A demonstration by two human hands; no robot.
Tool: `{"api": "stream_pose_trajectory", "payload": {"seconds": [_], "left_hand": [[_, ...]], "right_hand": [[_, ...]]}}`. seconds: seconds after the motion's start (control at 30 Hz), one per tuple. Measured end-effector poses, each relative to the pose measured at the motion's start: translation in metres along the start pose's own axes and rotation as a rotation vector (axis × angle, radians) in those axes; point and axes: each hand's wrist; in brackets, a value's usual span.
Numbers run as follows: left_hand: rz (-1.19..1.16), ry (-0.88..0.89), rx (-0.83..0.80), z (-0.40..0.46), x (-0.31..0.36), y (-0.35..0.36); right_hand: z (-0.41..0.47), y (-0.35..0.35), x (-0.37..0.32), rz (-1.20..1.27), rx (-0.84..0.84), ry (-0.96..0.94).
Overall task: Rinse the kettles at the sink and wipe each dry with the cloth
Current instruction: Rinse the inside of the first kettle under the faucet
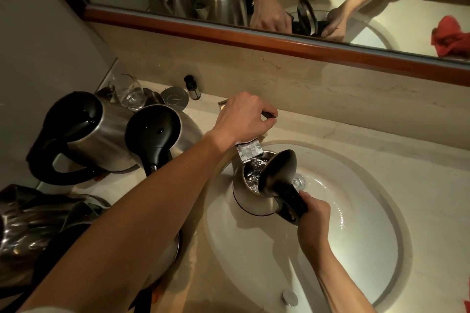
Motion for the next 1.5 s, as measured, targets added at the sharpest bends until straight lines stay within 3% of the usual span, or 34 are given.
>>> {"api": "stream_pose_trajectory", "payload": {"seconds": [0.77, 1.17, 1.5], "left_hand": [[-0.014, -0.015, 0.001, 0.0, 0.0, 0.001], [-0.017, -0.021, -0.008, 0.0, 0.0, 0.001], [-0.02, -0.016, -0.013, 0.0, -0.001, 0.0]], "right_hand": [[-0.006, 0.003, -0.011, 0.122, 0.03, -0.02], [-0.003, 0.003, -0.003, 0.031, -0.035, -0.133], [-0.001, 0.004, 0.002, 0.009, -0.078, -0.064]]}}
Point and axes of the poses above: each hand's wrist, its own z-axis towards the middle knuckle, its own y-axis out of the palm, x = y × z, and after that the axes turned 8 degrees about -x, right-handed
